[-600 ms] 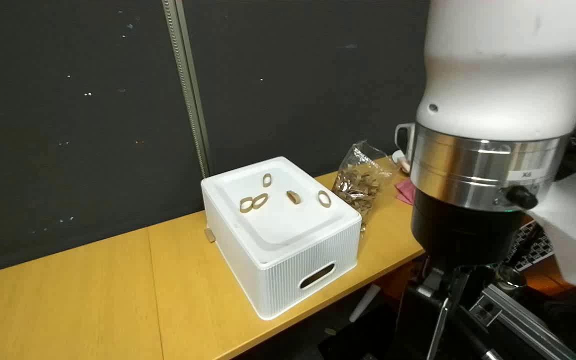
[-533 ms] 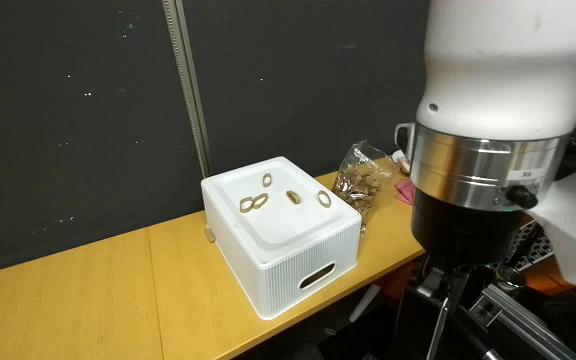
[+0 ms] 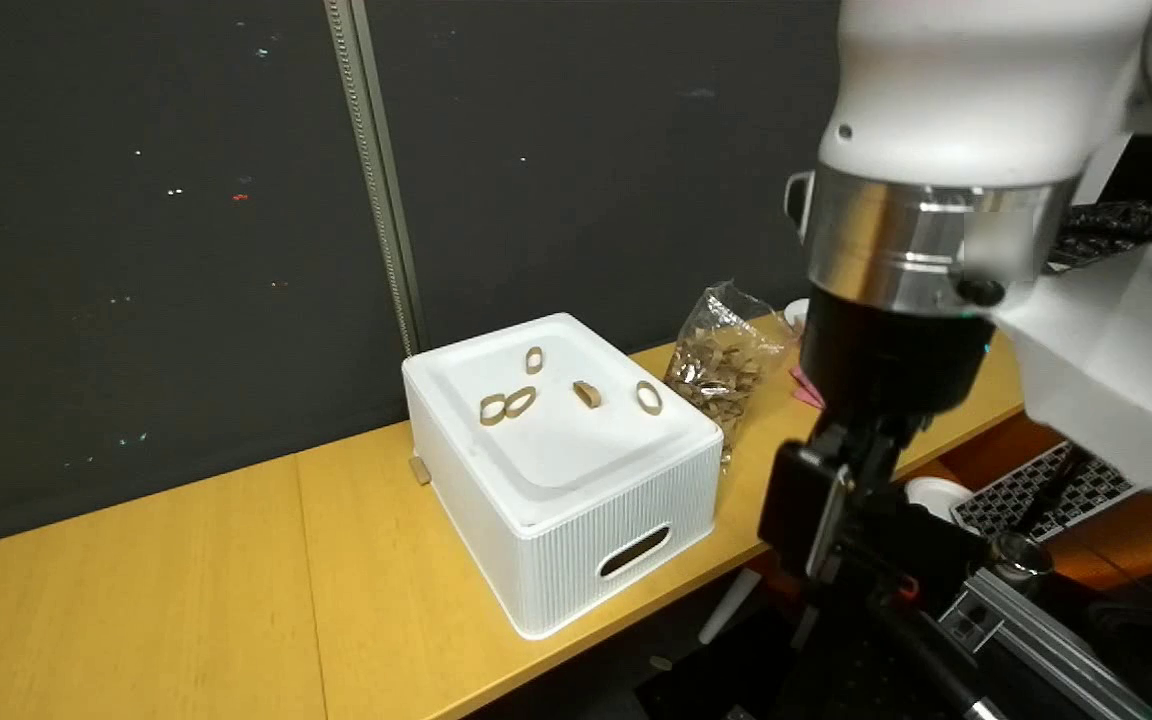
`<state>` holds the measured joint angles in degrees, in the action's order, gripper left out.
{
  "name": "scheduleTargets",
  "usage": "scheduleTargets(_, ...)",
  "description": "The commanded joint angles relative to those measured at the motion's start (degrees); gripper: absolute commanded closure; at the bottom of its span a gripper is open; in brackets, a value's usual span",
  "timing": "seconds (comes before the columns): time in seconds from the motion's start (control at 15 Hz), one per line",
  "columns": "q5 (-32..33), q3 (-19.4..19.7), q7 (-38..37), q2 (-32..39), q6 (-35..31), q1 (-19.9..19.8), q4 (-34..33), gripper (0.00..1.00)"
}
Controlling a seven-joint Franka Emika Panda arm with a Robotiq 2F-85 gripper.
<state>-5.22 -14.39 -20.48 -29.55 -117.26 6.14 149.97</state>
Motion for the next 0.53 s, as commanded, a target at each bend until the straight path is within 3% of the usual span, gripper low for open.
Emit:
scheduleTargets(0.0,7.81,5.19,4.86,6.19,-2.47,-5.91,-7.53,0.0)
scheduleTargets(0.2,9.4,9.56,9.81,15.0,-10.67,-8.54,-13.06,0.0)
scheduleTargets(0.47,5.96,12.83,14.75,29.3,-19.03,-7.94,-22.14,0.0)
